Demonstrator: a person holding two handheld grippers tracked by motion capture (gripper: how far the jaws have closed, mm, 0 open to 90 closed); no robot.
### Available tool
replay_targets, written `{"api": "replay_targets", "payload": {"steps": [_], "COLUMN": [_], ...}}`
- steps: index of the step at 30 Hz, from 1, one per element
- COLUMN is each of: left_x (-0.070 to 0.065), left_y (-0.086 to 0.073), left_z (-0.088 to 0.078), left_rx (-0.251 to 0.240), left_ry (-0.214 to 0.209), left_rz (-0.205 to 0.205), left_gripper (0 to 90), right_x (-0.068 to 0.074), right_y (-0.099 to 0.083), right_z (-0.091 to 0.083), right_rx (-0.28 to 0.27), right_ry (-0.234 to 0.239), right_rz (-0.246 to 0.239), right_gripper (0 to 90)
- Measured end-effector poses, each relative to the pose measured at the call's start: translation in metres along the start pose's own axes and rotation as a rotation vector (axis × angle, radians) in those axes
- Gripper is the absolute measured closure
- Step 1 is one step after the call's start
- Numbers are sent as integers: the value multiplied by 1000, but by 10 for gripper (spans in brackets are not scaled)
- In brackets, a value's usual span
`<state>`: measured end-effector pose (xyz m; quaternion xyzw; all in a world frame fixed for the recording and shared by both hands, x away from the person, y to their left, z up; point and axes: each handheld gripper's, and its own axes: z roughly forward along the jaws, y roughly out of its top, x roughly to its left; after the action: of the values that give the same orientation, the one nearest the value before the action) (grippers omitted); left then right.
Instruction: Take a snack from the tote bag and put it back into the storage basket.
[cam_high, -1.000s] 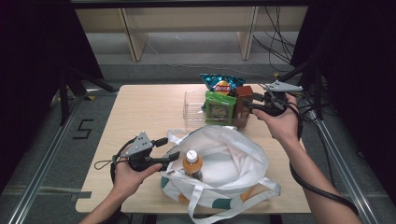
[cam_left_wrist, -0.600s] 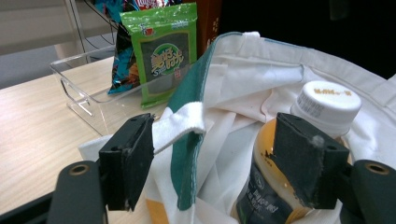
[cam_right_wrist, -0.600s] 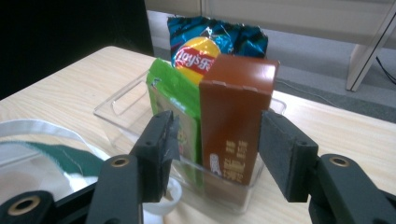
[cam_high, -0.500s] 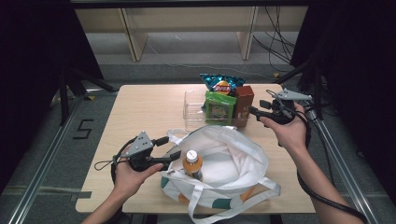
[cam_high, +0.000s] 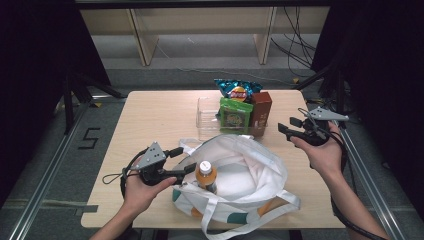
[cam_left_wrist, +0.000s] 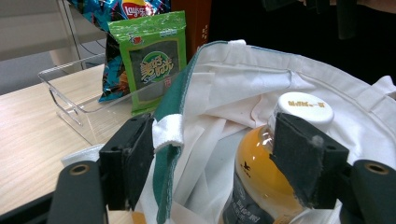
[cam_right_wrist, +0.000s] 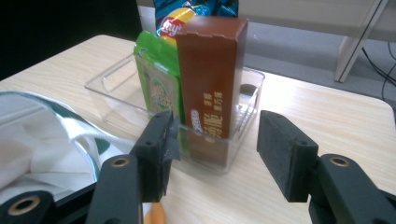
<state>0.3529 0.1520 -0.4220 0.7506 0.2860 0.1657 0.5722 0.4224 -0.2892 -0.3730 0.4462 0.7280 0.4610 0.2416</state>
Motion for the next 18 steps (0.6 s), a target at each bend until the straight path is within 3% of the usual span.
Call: {"api": "replay_targets", "payload": {"steps": [8, 9, 10, 12, 15, 17, 18], "left_x": [-6, -7, -9, -11, -16, -18, -19], "left_y": [1, 1, 2, 4, 4, 5, 5], "left_z": [-3, -3, -3, -3, 0, 0, 0], "left_rx": [-5, -10, -12, -19, -23, -12, -17], "left_ry": [-16, -19, -20, -26, -50, -56, -64], "left_rz": [6, 2, 1, 9, 15, 22, 20], "left_gripper": [287, 287, 287, 288, 291, 297, 300], "right_x": [-9, -8, -11, -12, -14, -19, -18], "right_y": [-14, -16, -18, -21, -24, -24, -24], "right_z": [-10, -11, -11, -14, -15, -16, -16], "right_rx": [-13, -13, -22, -3, -19, -20, -19], "right_ry": [-48, -43, -60, -59, -55, -71, -72], "right_rz": [2, 28, 21, 45, 65, 25, 57], "right_gripper": [472, 471, 471, 472, 471, 470, 469]}}
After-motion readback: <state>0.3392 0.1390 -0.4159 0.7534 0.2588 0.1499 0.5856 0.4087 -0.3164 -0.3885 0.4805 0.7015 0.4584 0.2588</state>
